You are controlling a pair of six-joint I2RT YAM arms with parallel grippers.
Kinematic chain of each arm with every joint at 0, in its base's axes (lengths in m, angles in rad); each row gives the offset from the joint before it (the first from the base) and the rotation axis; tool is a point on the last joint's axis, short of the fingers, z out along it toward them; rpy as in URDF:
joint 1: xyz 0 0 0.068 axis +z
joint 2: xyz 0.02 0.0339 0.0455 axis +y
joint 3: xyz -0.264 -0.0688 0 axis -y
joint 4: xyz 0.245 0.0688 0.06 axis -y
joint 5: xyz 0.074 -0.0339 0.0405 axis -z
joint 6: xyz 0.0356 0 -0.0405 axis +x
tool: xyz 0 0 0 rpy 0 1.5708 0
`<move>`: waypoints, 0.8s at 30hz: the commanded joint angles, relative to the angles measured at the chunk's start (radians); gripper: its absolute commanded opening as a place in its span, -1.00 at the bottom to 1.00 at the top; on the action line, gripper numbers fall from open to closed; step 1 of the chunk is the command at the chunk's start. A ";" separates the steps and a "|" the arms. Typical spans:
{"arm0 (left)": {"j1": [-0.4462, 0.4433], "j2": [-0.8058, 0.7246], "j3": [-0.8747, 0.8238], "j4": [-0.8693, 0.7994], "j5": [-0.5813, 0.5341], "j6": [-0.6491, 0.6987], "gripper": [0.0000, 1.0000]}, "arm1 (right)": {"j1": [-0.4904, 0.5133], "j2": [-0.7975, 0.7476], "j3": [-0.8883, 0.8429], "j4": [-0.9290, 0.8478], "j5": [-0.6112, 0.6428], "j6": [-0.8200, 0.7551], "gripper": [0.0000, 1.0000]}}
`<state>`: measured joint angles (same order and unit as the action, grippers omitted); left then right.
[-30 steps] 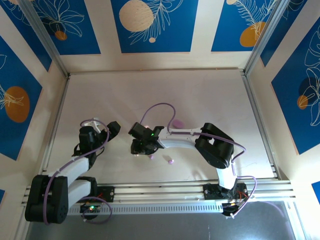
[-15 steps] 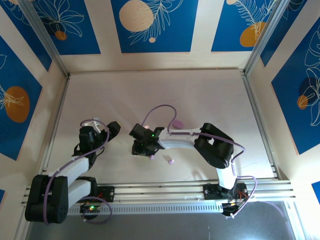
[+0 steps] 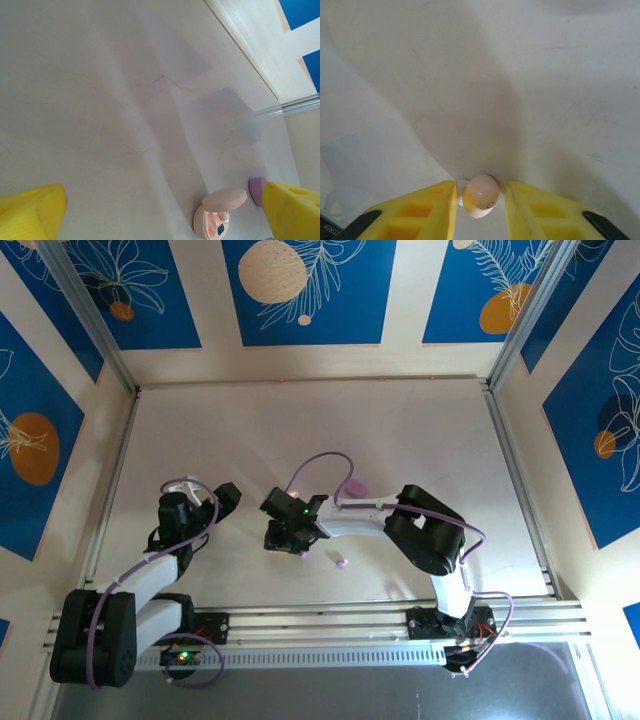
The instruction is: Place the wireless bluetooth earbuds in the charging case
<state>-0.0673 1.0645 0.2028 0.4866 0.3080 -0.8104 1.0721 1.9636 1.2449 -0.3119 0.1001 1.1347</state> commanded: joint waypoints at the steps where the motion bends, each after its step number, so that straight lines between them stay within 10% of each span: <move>1: 0.011 0.005 0.010 0.017 0.024 0.004 0.99 | -0.006 0.021 -0.021 0.040 -0.014 0.016 -0.38; 24: 0.011 0.015 0.010 0.026 0.029 0.004 0.99 | -0.030 0.018 -0.041 0.106 -0.042 0.021 -0.63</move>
<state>-0.0673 1.0710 0.2028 0.4873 0.3145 -0.8108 1.0466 1.9636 1.2213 -0.2672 0.0509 1.1542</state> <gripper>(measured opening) 0.997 0.193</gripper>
